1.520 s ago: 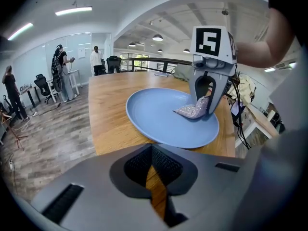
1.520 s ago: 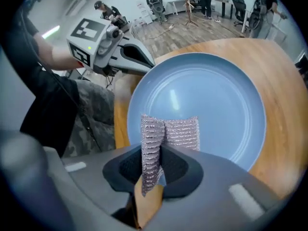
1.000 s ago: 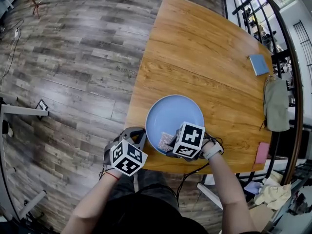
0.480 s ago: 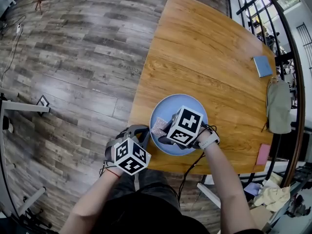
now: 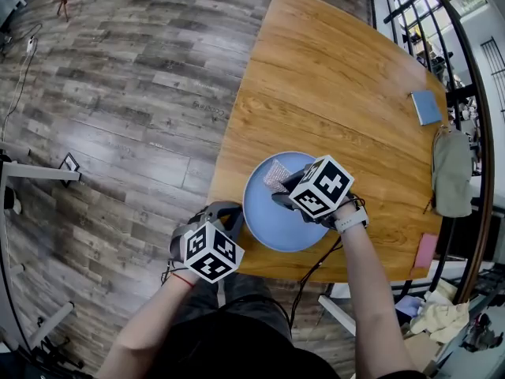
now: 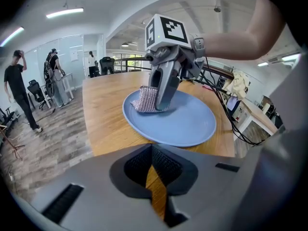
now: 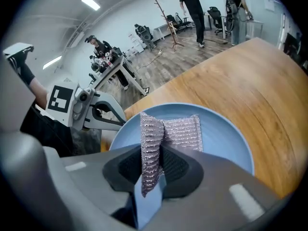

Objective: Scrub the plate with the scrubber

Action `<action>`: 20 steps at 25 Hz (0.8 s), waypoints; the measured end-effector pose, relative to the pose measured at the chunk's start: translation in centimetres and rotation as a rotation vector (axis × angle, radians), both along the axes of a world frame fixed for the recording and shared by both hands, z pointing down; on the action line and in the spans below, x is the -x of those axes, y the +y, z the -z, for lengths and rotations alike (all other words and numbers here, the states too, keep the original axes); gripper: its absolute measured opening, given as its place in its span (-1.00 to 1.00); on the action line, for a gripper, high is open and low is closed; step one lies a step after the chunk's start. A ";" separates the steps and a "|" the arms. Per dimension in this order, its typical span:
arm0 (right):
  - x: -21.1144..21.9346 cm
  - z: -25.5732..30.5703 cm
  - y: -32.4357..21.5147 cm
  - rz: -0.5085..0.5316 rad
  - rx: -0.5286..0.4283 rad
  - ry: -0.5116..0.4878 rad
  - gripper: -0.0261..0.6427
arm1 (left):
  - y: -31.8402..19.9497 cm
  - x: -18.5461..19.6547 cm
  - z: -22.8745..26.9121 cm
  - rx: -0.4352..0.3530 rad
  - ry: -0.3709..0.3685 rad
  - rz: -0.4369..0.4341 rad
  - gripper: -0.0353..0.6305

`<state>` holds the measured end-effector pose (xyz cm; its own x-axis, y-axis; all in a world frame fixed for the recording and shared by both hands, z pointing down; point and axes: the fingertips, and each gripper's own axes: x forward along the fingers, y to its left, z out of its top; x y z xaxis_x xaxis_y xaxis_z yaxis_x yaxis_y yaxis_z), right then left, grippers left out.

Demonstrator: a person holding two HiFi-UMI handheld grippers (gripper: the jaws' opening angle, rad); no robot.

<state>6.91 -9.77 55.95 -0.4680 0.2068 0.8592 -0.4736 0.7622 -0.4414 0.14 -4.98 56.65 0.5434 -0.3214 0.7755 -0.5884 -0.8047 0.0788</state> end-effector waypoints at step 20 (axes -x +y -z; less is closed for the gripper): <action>-5.4 -0.6 4.5 -0.069 -0.110 0.203 -0.65 | 0.4 -0.1 -0.5 0.016 -0.003 0.015 -0.90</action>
<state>12.34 -5.28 56.56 -0.2927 0.0803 0.9528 -0.5971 0.7630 -0.2477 0.19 -4.55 57.12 0.5368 -0.3166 0.7820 -0.6002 -0.7947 0.0902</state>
